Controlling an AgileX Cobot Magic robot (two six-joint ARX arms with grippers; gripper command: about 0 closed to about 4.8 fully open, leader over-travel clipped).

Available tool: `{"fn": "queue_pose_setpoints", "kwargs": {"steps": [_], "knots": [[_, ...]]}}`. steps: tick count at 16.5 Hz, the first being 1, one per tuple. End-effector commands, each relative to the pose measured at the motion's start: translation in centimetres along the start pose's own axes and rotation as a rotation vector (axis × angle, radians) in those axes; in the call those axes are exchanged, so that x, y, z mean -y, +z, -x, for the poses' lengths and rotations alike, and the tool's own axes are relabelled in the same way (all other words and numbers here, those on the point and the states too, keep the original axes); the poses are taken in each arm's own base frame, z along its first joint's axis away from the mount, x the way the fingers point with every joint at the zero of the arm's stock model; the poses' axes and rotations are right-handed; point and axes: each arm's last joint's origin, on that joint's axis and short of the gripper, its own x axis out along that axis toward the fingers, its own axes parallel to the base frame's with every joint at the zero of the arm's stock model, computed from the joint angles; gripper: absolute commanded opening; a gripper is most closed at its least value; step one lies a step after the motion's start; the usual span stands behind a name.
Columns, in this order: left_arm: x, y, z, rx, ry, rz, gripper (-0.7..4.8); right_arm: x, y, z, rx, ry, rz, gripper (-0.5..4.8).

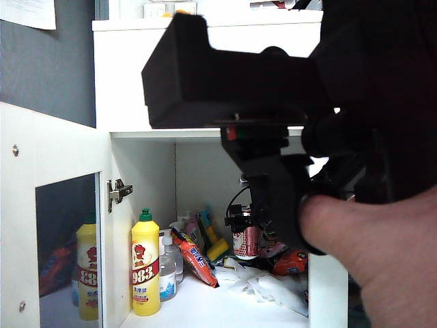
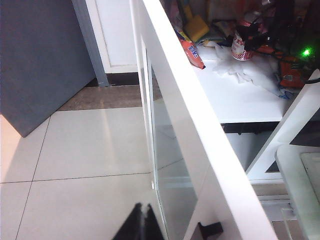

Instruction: Open the left door of the white cabinet, pick up a can of beverage from the table on the right, place it inside the cabinet, and finally close the cabinet door.

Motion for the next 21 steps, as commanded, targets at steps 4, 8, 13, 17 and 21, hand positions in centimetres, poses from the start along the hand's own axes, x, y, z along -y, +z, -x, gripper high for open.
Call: {"fn": "queue_pose_setpoints", "kwargs": {"steps": [4, 8, 13, 17, 21], "knots": [[-0.02, 0.11, 0.02, 0.007, 0.004, 0.009, -0.05, -0.11, 1.68, -0.05, 0.079, 0.002, 0.011, 3.31], [-0.02, 0.13, 0.02, 0.008, 0.004, 0.01, -0.05, -0.11, 1.68, -0.05, 0.079, 0.002, 0.011, 3.66], [-0.03, 0.12, 0.02, 0.008, 0.004, 0.01, -0.05, -0.11, 1.68, -0.05, 0.079, 0.002, 0.011, 4.2], [-0.03, 0.13, 0.03, 0.008, 0.004, 0.01, -0.05, -0.08, 1.67, -0.05, 0.079, 0.001, 0.011, 4.24], [-0.03, 0.12, 0.02, 0.008, 0.004, 0.01, -0.05, -0.11, 1.64, -0.05, 0.073, 0.002, 0.01, 4.23]]}}
